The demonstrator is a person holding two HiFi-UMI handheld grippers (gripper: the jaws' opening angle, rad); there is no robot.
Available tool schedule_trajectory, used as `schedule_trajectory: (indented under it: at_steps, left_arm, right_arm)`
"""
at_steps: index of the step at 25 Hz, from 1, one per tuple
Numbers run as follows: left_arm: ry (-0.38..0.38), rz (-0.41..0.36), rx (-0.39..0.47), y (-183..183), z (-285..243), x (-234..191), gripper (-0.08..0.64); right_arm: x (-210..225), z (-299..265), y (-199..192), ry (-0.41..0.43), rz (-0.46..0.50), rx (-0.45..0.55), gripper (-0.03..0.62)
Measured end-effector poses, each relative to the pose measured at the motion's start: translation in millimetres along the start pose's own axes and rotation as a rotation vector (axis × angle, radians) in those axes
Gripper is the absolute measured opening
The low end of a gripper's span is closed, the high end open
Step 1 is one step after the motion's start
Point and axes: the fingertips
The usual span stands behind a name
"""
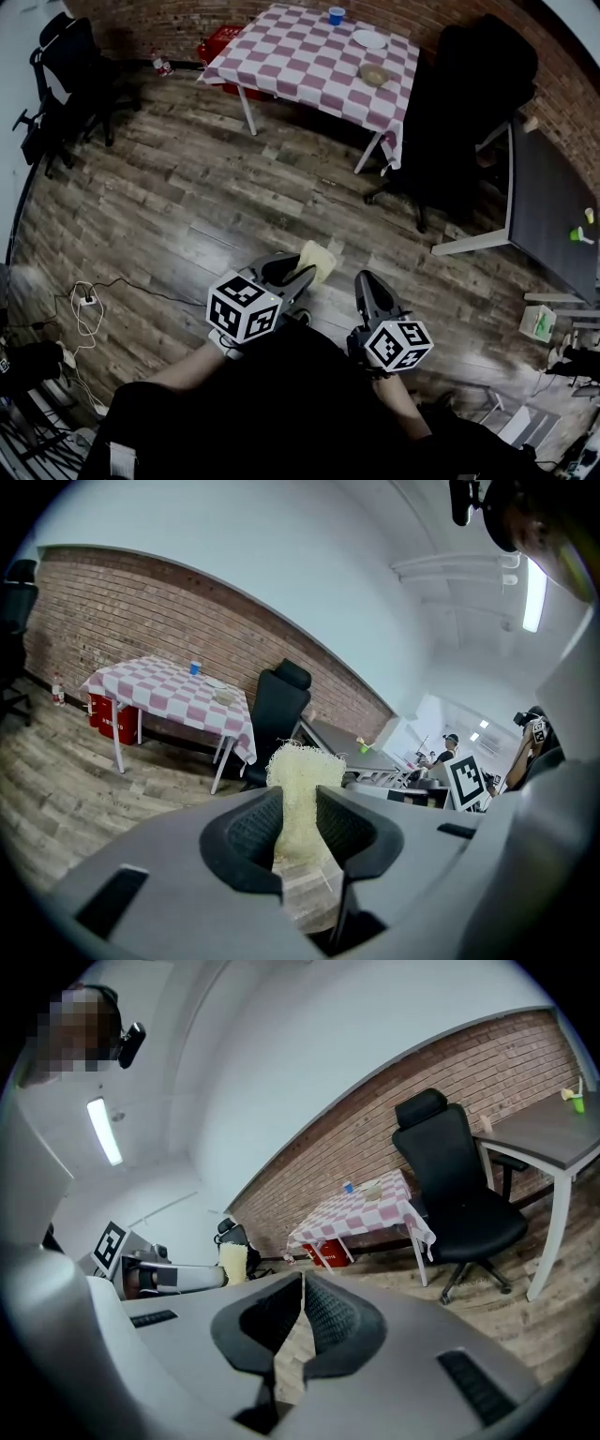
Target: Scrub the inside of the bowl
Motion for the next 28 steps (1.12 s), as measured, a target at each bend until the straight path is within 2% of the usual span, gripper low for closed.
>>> schedule_trajectory:
  at_steps: [11,19,23,28]
  left_arm:
    - [-0.082,-0.018,-0.016,55.9,-52.0,-78.1,0.114]
    - [-0.133,-0.028,-0.014,96.7,-69.0,-147.2,0.114]
    - [-0.145,0.0,-0.02,103.1,-71.7,-183.9,0.114]
    - [-0.162,0.09,-0.015,97.4,-76.0,-222.6,0.114]
  right_arm:
    - [14.5,-80.9,56.6,-0.066,-0.012,0.017,0.032]
    - [7.2,-145.4,93.3,-0.122,-0.023,0.049,0.032]
    - [3.1,-178.9,99.2,-0.147,-0.033,0.038,0.032]
    - [-2.1,-213.0,90.3,-0.181,-0.027,-0.015,0.032]
Point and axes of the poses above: the fingertips, and each gripper's own axes: z backward along the fingers, x to its right, y out of its top, and after that the axes turned 12 degrees about -z, right-handed
